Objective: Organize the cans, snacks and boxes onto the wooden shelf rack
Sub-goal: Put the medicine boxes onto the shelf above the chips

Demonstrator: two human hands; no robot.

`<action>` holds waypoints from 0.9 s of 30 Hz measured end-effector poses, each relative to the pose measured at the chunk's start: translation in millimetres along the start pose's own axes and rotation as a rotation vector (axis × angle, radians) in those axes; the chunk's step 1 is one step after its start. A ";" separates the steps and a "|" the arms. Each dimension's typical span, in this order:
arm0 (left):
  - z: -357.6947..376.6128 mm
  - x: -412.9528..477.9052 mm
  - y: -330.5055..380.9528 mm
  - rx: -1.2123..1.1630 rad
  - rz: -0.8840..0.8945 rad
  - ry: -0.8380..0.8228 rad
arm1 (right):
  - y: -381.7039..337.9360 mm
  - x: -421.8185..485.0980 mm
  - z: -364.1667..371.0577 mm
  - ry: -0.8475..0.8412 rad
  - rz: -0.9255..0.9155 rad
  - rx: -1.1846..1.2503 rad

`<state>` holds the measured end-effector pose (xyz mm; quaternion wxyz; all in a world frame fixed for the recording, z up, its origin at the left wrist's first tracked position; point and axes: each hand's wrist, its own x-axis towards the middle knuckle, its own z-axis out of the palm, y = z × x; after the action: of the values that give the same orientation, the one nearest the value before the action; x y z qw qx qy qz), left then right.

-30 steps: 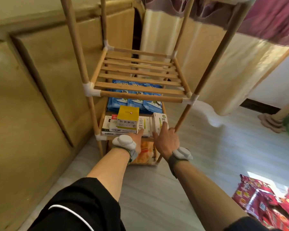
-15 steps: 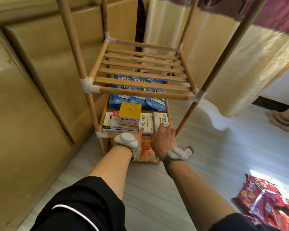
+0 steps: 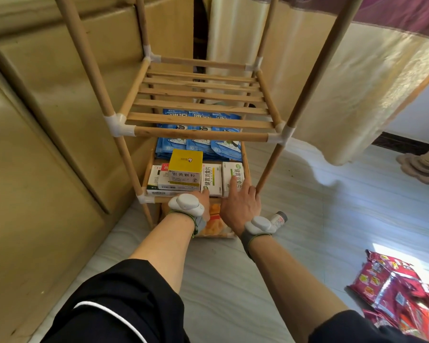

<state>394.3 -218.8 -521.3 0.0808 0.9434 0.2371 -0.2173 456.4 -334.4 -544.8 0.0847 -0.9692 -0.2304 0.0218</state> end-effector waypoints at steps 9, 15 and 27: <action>-24.6 -35.0 24.2 0.129 0.118 0.021 | 21.9 -53.8 -19.9 0.080 -0.084 0.079; 7.1 -56.5 84.6 0.156 0.333 0.196 | 93.5 -92.7 -20.4 0.003 0.027 0.092; 128.7 -70.3 254.7 0.325 0.672 -0.085 | 292.9 -198.6 23.6 -0.360 0.537 -0.085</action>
<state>413.6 -503.4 -592.1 0.0066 0.9592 -0.1270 -0.2525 406.9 -677.8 -618.4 -0.0070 -0.9785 0.0214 0.2048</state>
